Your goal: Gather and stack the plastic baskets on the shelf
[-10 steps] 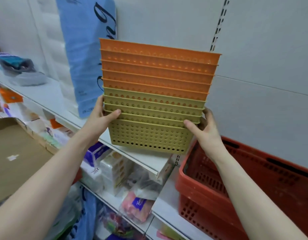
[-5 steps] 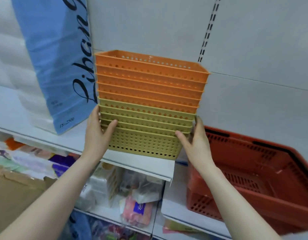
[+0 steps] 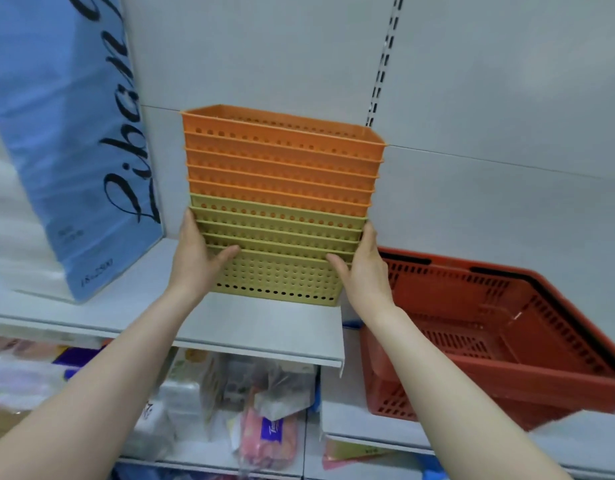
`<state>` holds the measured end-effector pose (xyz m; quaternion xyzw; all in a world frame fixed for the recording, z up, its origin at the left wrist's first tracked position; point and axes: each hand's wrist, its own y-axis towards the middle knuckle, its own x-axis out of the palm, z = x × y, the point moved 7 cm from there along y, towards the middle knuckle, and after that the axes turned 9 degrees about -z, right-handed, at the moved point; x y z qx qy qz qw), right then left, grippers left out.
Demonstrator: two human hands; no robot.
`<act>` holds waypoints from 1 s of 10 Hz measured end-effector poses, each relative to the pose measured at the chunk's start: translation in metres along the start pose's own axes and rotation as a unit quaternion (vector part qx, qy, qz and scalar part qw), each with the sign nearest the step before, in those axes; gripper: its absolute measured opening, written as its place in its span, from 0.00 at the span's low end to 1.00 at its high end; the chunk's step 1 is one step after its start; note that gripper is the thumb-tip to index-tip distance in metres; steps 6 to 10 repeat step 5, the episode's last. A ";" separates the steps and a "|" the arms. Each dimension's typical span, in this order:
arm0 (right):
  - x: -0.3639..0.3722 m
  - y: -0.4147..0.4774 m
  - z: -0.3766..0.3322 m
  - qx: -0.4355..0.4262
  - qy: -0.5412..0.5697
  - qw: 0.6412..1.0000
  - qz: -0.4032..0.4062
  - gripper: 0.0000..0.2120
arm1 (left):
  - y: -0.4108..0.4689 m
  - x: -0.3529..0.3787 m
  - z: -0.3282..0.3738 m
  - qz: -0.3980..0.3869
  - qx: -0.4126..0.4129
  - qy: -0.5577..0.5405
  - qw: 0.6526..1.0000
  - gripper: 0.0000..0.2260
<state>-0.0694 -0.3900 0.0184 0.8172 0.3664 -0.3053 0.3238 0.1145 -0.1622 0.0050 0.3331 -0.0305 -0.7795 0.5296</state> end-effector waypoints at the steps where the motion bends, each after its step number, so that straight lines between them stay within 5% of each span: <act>1: -0.001 0.008 0.001 -0.009 -0.005 1.000 0.000 0.36 | 0.015 0.005 -0.011 -0.013 -0.020 0.004 1.000 0.43; 3: -0.004 0.012 0.005 -0.017 -0.006 1.000 0.007 0.35 | 0.013 0.006 -0.007 -0.005 0.027 -0.011 1.000 0.37; 5: -0.026 0.010 0.009 -0.029 -0.038 0.997 -0.067 0.32 | -0.016 -0.005 -0.005 0.046 0.015 -0.057 0.997 0.32; 10: -0.026 0.010 0.009 -0.029 -0.038 0.997 -0.067 0.32 | -0.016 -0.005 -0.005 0.046 0.015 -0.057 0.997 0.32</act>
